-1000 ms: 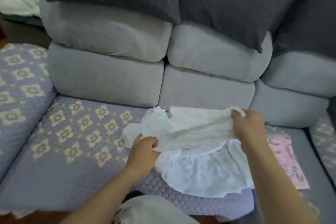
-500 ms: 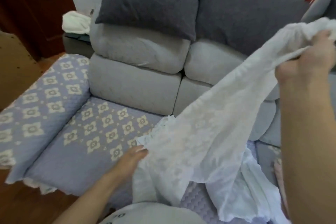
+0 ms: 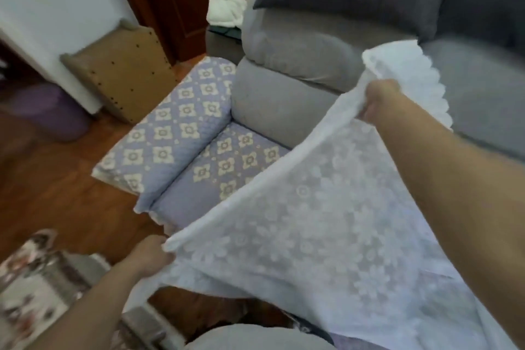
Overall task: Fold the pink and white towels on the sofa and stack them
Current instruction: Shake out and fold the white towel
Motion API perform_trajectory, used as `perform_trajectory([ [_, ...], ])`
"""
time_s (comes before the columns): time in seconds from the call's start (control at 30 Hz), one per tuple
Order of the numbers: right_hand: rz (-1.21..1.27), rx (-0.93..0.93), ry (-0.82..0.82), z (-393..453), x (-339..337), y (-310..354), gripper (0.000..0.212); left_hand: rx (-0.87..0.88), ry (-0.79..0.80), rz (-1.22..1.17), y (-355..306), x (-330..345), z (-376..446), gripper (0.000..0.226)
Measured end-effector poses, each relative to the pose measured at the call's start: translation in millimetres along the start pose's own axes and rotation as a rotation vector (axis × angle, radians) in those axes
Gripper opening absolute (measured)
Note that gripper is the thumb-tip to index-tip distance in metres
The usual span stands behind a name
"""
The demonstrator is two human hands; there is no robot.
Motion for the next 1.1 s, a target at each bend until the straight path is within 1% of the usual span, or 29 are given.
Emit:
perform_trajectory([
  [0.03,-0.026,0.053,0.003,2,6,-21,0.035,-0.015,-0.045,-0.01,21,-5,7,0.012],
  [0.1,-0.107,0.066,0.038,10,27,-45,0.043,-0.049,-0.153,-0.058,45,-15,13,0.014],
  [0.17,-0.093,0.071,-0.02,14,52,-58,0.043,-0.052,-0.18,-0.081,64,-18,26,0.015],
  [0.23,-0.104,-0.008,-0.091,12,77,-63,0.043,-0.117,-0.239,-0.181,84,-20,44,0.017],
  [0.3,-0.153,-0.122,-0.046,7,111,-70,0.041,-0.157,-0.35,-0.325,94,-21,64,0.019],
  [0.37,-0.227,-0.135,0.027,14,146,-87,0.042,-0.197,-0.418,-0.429,94,-23,87,0.016],
  [0.4,-0.3,-0.127,0.053,23,167,-101,0.044,-0.208,-0.411,-0.437,96,-23,108,0.016],
  [0.43,-0.387,-0.108,0.079,30,189,-120,0.045,-0.216,-0.364,-0.431,98,-19,133,0.017],
  [0.5,-0.55,-0.047,0.085,53,234,-176,0.049,-0.221,-0.246,-0.387,106,-10,188,0.015],
  [0.53,-0.577,-0.01,0.095,68,259,-210,0.049,-0.231,-0.203,-0.371,111,-7,216,0.014],
  [0.6,-0.539,0.062,0.109,91,307,-268,0.044,-0.265,-0.18,-0.368,125,-5,266,0.013],
  [0.67,-0.452,0.048,0.112,113,356,-301,0.03,-0.342,-0.226,-0.42,138,-14,307,0.017],
  [0.7,-0.401,0.046,0.105,121,381,-308,0.024,-0.383,-0.256,-0.449,143,-18,323,0.018],
  [0.77,-0.193,0.063,0.053,125,428,-313,0.027,-0.437,-0.307,-0.473,151,-28,347,0.02],
  [0.8,-0.148,0.049,0.05,131,446,-319,0.026,-0.447,-0.324,-0.475,158,-29,359,0.019],
  [0.83,-0.183,0.035,0.088,134,460,-325,0.026,-0.449,-0.338,-0.48,168,-28,372,0.021],
  [0.87,-0.276,0.059,0.164,136,471,-340,0.031,-0.456,-0.341,-0.481,178,-26,383,0.026],
  [0.9,-0.421,0.105,0.24,141,478,-359,0.041,-0.465,-0.322,-0.48,190,-22,394,0.031],
  [0.97,-0.669,0.199,0.357,141,479,-397,0.056,-0.472,-0.233,-0.471,207,-8,410,0.03],
  [1.0,-0.769,0.196,0.396,143,476,-416,0.063,-0.451,-0.177,-0.456,211,-2,413,0.026],
  [1.03,-0.887,0.146,0.433,143,473,-431,0.068,-0.425,-0.118,-0.437,214,6,414,0.02],
  [1.1,-1.127,0.029,0.531,136,460,-457,0.072,-0.361,-0.04,-0.389,219,19,413,0.009],
])
Point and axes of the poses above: each hand's wrist, its own z-axis towards the middle knuckle, its own x-axis out of the palm, y = z × x, the point moved 4 cm from there along z, towards the middle knuckle, and after that the axes turned 4 degrees about -x, right-handed, at the moved point
